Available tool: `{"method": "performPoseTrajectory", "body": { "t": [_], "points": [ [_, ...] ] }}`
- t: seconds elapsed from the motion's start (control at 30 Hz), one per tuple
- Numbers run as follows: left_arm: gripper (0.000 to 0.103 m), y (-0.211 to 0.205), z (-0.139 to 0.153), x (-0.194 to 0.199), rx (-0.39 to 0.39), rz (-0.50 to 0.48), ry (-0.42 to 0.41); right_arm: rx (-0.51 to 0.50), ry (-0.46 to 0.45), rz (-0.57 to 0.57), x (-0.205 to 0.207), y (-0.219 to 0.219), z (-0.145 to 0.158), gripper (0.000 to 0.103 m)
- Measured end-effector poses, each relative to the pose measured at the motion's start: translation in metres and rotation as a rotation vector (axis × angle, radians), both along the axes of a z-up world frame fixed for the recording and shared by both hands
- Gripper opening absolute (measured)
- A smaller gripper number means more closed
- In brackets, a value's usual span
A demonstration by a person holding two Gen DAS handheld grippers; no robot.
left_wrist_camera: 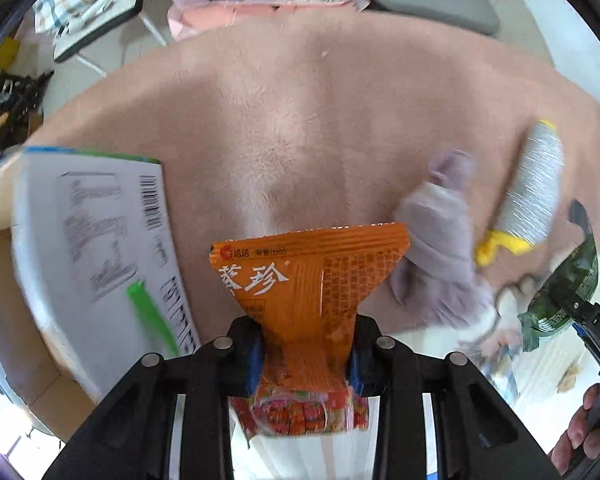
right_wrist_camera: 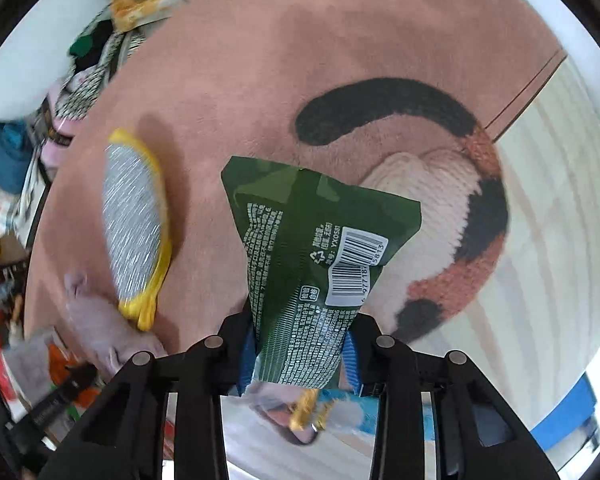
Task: Organize soft objects
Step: 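Grasp the orange snack bag with the left tool while the right grasps the green snack bag, then carry the orange bag into the box with the left tool while the right places the green bag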
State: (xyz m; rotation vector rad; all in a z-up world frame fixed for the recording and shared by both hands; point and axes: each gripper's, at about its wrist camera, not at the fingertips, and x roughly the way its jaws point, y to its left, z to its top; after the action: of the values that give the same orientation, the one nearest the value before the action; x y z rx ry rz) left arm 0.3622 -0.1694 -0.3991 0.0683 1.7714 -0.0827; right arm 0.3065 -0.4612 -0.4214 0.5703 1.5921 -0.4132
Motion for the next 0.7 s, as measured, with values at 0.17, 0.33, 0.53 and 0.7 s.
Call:
{"method": "performPoseTrajectory", "body": {
  "t": [0.17,0.33,0.53,0.7],
  "points": [
    [0.029,0.01,0.066,-0.028,-0.099,-0.036,-0.096,0.022,-0.101,0.111,-0.016,0.041,0.058,0.037],
    [0.029,0.052,0.144,-0.045,-0.165,-0.066,-0.213,0.073,-0.212,0.265,-0.022,0.115,0.133,0.037],
    [0.029,0.152,0.188,-0.06,-0.136,-0.032,-0.274,0.126,-0.282,0.464,-0.043,0.231,0.192,0.037],
    [0.029,0.239,0.171,-0.06,-0.045,0.028,-0.252,0.123,-0.243,0.606,-0.04,0.337,0.175,0.037]
  ]
}}
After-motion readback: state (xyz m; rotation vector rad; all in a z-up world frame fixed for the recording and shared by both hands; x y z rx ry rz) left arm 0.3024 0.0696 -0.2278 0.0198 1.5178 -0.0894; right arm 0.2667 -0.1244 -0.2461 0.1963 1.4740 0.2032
